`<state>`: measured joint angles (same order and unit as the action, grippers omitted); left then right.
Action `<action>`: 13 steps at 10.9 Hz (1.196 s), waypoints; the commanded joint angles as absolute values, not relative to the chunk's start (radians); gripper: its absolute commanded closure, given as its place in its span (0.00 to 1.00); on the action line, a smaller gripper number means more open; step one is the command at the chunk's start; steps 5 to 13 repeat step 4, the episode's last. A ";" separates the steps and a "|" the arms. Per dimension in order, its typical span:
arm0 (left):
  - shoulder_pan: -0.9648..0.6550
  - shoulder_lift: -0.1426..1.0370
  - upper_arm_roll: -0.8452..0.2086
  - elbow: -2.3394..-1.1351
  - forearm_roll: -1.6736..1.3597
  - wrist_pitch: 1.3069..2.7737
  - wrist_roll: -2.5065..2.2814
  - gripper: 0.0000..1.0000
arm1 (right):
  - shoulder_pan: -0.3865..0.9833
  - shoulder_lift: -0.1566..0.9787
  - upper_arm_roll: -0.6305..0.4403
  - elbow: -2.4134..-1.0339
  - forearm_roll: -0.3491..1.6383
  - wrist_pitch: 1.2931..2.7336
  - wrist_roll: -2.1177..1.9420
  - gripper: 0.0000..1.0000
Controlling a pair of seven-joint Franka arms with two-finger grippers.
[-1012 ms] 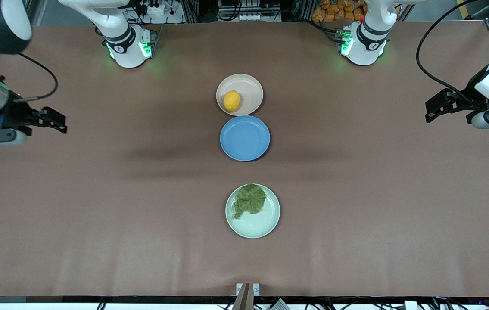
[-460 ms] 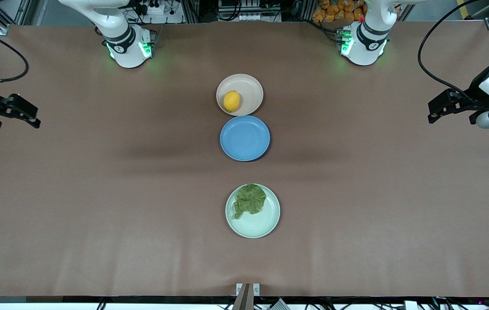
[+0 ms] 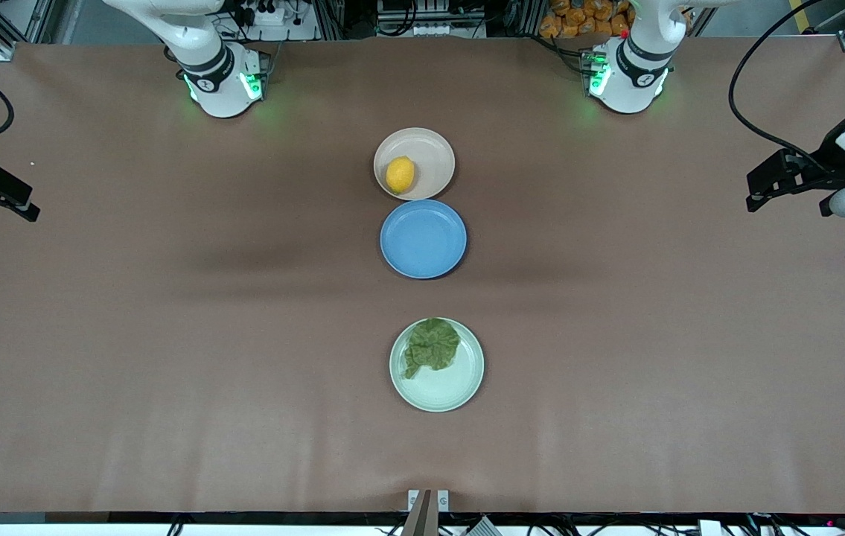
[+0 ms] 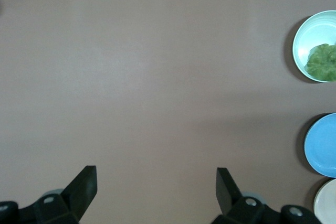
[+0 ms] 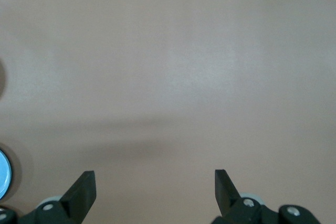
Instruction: Place lemon and lettuce in plates
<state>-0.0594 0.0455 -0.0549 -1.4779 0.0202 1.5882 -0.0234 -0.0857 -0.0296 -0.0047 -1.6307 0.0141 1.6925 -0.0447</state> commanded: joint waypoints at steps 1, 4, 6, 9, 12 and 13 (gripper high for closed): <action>-0.052 0.043 -0.061 -1.470 0.045 1.588 0.003 0.00 | -0.092 -0.054 0.009 -1.644 0.026 1.695 -0.046 0.00; -0.052 0.044 -0.061 -1.470 0.043 1.588 0.003 0.00 | -0.077 -0.052 0.011 -1.644 0.028 1.695 -0.057 0.00; -0.052 0.044 -0.061 -1.470 0.043 1.588 0.003 0.00 | -0.077 -0.052 0.011 -1.644 0.028 1.695 -0.057 0.00; -0.052 0.044 -0.061 -1.470 0.043 1.588 0.003 0.00 | -0.077 -0.052 0.011 -1.644 0.028 1.695 -0.057 0.00; -0.052 0.044 -0.061 -1.470 0.043 1.588 0.003 0.00 | -0.077 -0.052 0.011 -1.644 0.028 1.695 -0.057 0.00; -0.052 0.044 -0.061 -1.470 0.043 1.588 0.003 0.00 | -0.077 -0.052 0.011 -1.644 0.028 1.695 -0.057 0.00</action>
